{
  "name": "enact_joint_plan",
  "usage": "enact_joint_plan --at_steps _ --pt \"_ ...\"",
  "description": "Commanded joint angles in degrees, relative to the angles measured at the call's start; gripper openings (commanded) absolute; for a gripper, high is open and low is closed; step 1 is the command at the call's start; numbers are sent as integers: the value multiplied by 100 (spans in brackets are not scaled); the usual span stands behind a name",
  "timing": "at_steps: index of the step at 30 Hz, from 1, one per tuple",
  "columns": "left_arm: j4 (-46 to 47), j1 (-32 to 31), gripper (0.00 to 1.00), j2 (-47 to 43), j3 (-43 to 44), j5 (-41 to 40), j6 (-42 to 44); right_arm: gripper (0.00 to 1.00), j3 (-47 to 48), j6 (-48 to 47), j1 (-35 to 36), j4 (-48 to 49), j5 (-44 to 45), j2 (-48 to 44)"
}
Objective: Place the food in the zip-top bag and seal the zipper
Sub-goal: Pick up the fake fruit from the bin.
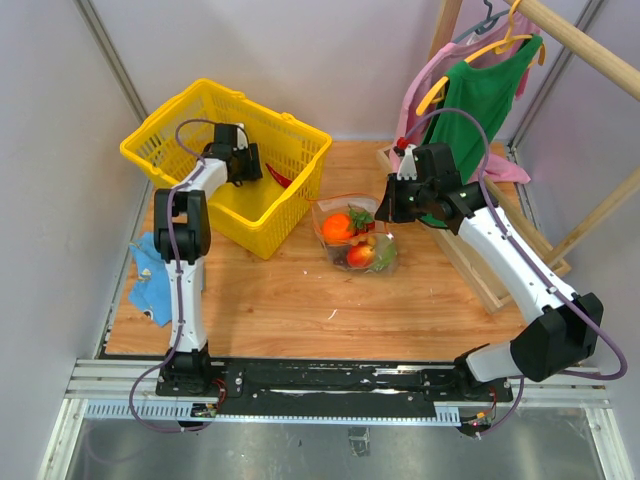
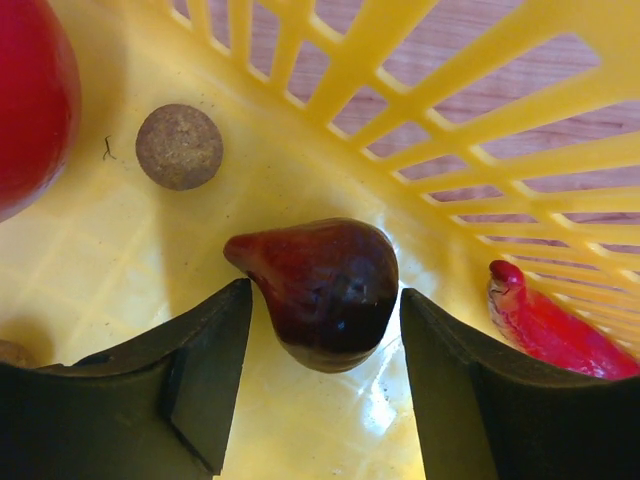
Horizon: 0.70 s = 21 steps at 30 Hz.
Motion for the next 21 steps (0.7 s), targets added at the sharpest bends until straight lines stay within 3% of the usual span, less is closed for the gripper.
enact_joint_plan --at_steps 1,6,21 --pt "183 23 62 152 235 155 7 3 145 -24 -98 -76 28 -16" --pt "113 19 48 -92 125 304 38 3 129 -6 -98 -81 27 -40" --pt "258 17 35 -1708 -1287 314 183 3 106 76 -89 -9 -108 -54"
